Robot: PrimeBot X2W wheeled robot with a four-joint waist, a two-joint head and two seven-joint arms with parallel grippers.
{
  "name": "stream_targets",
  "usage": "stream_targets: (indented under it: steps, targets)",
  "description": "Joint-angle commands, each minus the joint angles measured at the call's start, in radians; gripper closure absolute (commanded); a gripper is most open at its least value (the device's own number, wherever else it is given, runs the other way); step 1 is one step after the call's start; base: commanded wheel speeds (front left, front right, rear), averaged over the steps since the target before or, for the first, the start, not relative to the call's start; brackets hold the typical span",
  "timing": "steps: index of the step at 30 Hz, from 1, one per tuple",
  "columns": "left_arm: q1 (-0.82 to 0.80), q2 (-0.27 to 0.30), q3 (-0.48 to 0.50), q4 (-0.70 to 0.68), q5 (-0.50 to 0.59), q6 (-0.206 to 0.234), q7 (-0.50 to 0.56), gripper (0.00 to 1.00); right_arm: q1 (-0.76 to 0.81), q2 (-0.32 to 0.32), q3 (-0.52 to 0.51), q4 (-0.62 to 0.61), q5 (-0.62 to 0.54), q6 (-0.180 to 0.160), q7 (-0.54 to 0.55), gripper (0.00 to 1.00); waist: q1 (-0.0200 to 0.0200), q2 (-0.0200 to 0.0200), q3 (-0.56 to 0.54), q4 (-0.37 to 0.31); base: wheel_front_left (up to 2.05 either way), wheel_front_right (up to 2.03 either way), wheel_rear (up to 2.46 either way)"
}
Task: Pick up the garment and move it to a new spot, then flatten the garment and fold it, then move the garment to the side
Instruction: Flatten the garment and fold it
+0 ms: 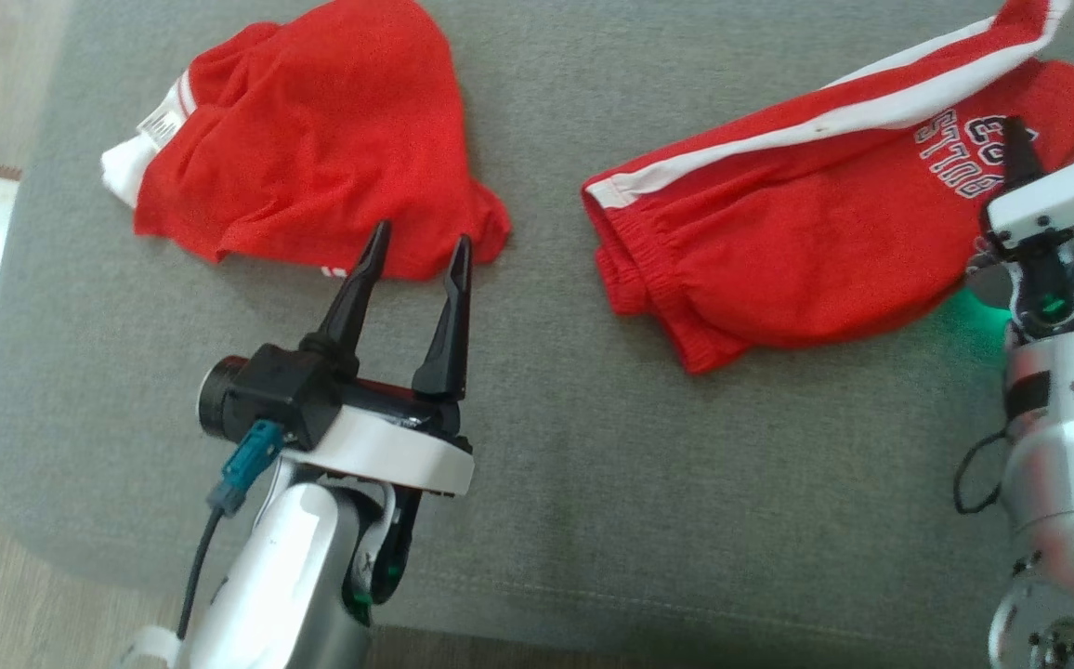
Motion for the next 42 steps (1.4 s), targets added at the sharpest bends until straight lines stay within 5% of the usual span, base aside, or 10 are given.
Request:
stream_targets:
  steps: [1, 14, 24, 33, 35, 42]
  targets:
    - [-0.027, 0.009, 0.041, -0.041, -0.008, 0.008, -0.005, 0.00, 0.014, 0.033, 0.005, -0.027, 0.003, 0.008, -0.019, 1.00, -0.0002, 0.0000, -0.011, -0.018, 0.00, 0.00, 0.00]
    - [0.002, 0.009, 0.081, -0.034, 0.015, -0.006, -0.005, 0.00, 0.219, 0.034, -0.173, -0.257, 0.017, 0.008, -0.161, 1.00, -0.0002, 0.0000, -0.083, -0.137, 0.00, 0.00, 0.00]
    - [0.023, 0.009, 0.084, -0.025, 0.026, -0.012, -0.005, 0.00, 0.247, 0.034, -0.121, -0.217, 0.008, 0.008, -0.243, 1.00, -0.0002, 0.0000, -0.116, -0.162, 0.00, 0.00, 0.00]
    - [0.040, 0.009, 0.097, -0.017, 0.030, -0.013, -0.005, 0.00, 0.229, 0.034, 0.064, -0.270, 0.047, 0.008, -0.331, 1.00, -0.0002, 0.0000, -0.154, -0.155, 0.00, 0.00, 0.00]
    - [0.050, 0.009, 0.096, -0.018, 0.024, -0.009, -0.005, 0.00, 0.255, 0.034, 0.207, -0.329, 0.074, 0.008, -0.338, 1.00, -0.0002, 0.0000, -0.172, -0.142, 0.00, 0.00, 0.00]
    - [0.066, 0.009, 0.093, -0.019, 0.016, -0.002, -0.005, 0.00, 0.327, 0.034, 0.445, -0.395, 0.078, 0.008, -0.320, 1.00, -0.0002, 0.0000, -0.193, -0.108, 0.00, 0.00, 0.00]
